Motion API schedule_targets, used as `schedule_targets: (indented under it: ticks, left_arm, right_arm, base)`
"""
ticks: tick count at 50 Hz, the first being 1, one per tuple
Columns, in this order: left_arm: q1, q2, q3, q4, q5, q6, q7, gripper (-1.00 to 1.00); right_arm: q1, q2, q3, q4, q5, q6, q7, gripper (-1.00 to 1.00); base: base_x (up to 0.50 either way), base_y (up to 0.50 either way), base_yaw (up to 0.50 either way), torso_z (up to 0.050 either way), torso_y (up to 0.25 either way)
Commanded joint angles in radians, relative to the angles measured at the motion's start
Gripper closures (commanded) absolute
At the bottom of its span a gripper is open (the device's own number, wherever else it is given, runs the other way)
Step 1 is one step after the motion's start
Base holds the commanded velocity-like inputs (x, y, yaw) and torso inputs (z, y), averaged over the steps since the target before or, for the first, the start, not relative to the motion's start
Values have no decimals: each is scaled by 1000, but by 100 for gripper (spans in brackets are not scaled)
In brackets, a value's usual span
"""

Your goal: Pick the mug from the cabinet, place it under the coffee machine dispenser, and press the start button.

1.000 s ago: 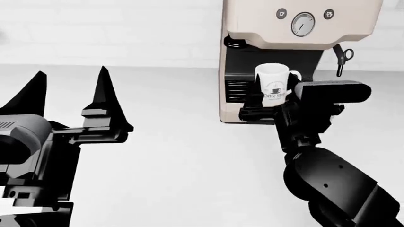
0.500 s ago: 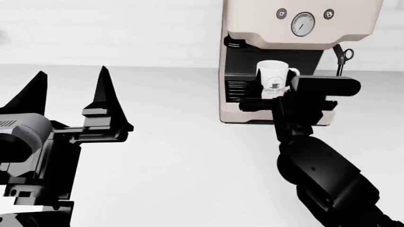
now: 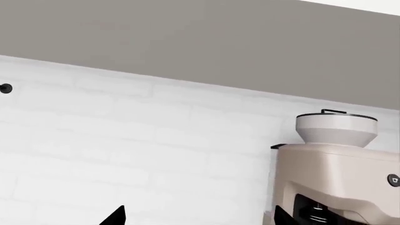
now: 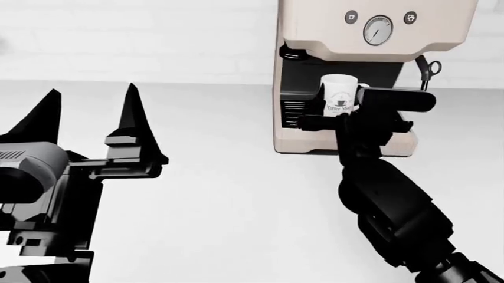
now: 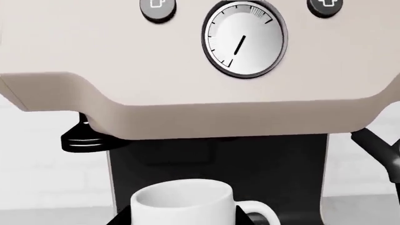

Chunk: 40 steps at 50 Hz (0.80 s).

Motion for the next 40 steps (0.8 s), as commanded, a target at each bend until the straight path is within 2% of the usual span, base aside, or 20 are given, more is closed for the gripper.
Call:
schedule_targets:
  ticks: [1,40]
  left_arm:
    - [0,-3,8,-2,3,5,-2,-100]
    - [-3,-12,26,-22,6,22,-6,-100]
  right_arm:
    - [22,-29,2,68,-40,-5,-12,100]
    - [96,-147,17,403,-86,-124,-97,100]
  base:
    - [0,0,0,0,0]
    - [0,0,0,0,0]
